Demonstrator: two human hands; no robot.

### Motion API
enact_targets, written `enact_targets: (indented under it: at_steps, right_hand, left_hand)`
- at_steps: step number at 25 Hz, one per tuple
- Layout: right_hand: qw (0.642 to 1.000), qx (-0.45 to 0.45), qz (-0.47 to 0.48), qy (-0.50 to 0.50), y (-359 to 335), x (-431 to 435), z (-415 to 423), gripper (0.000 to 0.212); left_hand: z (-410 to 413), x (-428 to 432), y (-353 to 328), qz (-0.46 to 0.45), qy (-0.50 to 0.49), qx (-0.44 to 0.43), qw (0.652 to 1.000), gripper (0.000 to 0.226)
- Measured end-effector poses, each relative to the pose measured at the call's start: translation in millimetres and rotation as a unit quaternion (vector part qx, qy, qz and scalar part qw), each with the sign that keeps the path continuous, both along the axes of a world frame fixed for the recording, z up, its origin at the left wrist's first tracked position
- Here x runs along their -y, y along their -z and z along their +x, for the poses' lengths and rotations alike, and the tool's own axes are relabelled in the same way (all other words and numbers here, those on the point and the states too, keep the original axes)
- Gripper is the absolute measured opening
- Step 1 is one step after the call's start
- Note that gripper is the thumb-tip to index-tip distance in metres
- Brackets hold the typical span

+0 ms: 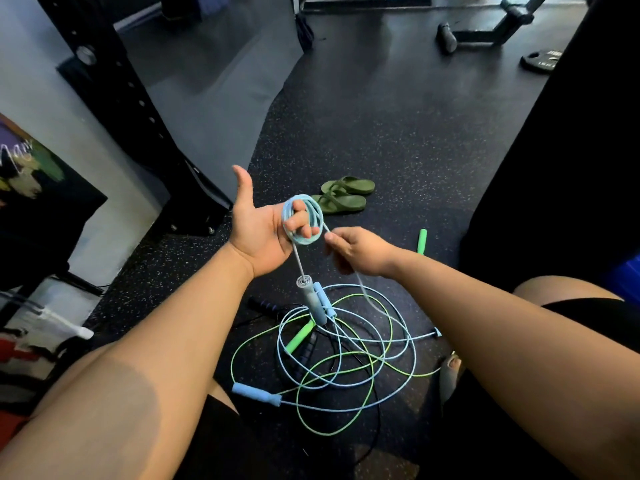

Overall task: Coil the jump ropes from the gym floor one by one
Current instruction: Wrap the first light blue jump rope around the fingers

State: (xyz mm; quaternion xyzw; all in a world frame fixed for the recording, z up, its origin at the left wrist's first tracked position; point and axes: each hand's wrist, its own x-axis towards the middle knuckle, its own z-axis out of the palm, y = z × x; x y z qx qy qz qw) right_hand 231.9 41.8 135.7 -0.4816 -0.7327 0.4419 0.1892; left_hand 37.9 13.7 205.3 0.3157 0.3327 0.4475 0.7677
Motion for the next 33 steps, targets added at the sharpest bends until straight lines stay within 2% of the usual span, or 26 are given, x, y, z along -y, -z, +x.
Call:
enact_targets:
  at_steps: [4, 8, 10, 14, 17, 20, 23, 26, 29, 31, 33]
  right_hand:
    - [0.990, 0.100, -0.043, -0.094, 6, 8, -4, 0.023]
    - [0.968, 0.195, 0.030, -0.154, -13, 12, -13, 0.024]
    - [0.957, 0.229, 0.086, -0.153, -23, 15, -17, 0.023]
    - [0.947, 0.237, 0.176, -0.128, -44, 20, -23, 0.027]
    - [0.941, 0.215, 0.236, -0.112, -55, 23, -25, 0.030]
    - [0.926, 0.235, 0.286, -0.078, -64, 21, -18, 0.035]
    - [0.926, 0.230, 0.295, -0.055, -71, 16, -7, 0.036]
    - [0.940, 0.172, 0.285, -0.067, -73, 11, 1, 0.040]
    - [0.958, 0.083, 0.259, -0.085, -65, 1, 10, 0.040]
    - [0.971, 0.037, 0.230, -0.061, -59, -5, 15, 0.042]
    - [0.984, 0.026, 0.178, -0.012, -46, -10, 19, 0.049]
  left_hand:
    - [-1, -4, 3, 0.023, -0.106, 0.011, 0.994, 0.099]
    - [5, -6, 5, 0.036, -0.185, 0.019, 0.982, 0.093]
    - [9, -7, 5, 0.038, -0.206, 0.008, 0.978, 0.095]
    - [9, -13, 9, 0.031, -0.217, -0.065, 0.974, 0.107]
    - [12, -15, 14, 0.001, -0.166, -0.166, 0.972, 0.115]
    - [18, -8, 17, 0.006, 0.007, -0.278, 0.960, 0.125]
    - [21, 0, 16, 0.026, 0.134, -0.323, 0.936, 0.121]
    - [20, 5, 11, 0.013, 0.203, -0.318, 0.926, 0.108]
    - [18, 8, 7, 0.003, 0.268, -0.261, 0.928, 0.108]
    - [16, 10, 1, 0.005, 0.248, -0.211, 0.946, 0.108]
    - [12, 8, -3, -0.004, 0.185, -0.153, 0.971, 0.106]
